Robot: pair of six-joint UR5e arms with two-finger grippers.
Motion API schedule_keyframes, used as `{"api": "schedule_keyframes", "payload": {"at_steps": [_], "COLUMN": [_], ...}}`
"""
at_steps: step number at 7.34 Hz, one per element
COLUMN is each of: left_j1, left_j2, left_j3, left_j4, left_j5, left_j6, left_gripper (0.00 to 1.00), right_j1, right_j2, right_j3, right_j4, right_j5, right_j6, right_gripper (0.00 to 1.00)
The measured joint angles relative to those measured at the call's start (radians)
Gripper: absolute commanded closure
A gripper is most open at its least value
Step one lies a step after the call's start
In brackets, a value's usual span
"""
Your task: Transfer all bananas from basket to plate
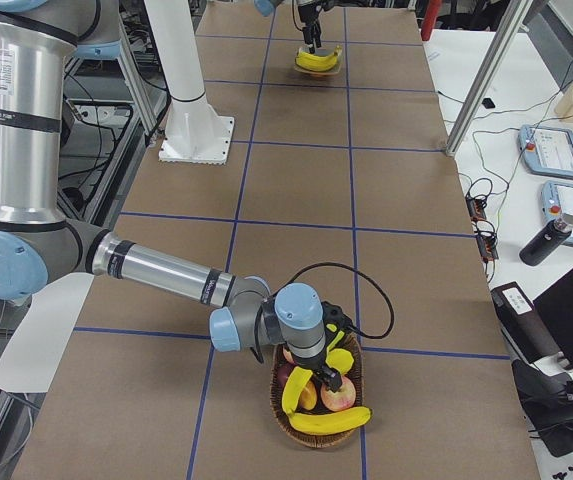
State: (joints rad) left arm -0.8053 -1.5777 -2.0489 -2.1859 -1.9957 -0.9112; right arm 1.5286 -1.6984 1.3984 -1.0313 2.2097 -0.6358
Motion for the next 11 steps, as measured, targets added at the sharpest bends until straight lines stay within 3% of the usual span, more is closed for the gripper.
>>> {"api": "schedule_keyframes", "payload": {"at_steps": [2, 4, 5, 6, 11], "left_j1": [0.0, 0.0, 0.0, 0.001, 0.001], "left_j2": [0.0, -0.001, -0.001, -0.001, -0.001], "left_j3": [0.0, 0.001, 0.001, 0.001, 0.002], "left_j4": [-0.001, -0.001, -0.001, -0.001, 0.0], "left_j5": [0.0, 0.0, 0.0, 0.0, 0.0], "left_j6": [0.0, 0.0, 0.0, 0.0, 0.0], "left_gripper": [0.0, 0.0, 0.0, 0.0, 0.0], "right_j1": [-0.04, -0.06, -0.063, -0.064, -0.064], "right_j2": [-0.002, -0.007, -0.008, -0.008, 0.004], "right_j3": [-0.011, -0.013, -0.013, -0.013, 0.031], "right_j4": [0.018, 0.02, 0.019, 0.018, -0.002], "right_j5": [0.002, 0.001, 0.001, 0.001, 0.06], "right_j6": [0.067, 0.078, 0.077, 0.075, 0.079], "right_gripper": [0.02, 0.77, 0.92, 1.0, 1.0]}}
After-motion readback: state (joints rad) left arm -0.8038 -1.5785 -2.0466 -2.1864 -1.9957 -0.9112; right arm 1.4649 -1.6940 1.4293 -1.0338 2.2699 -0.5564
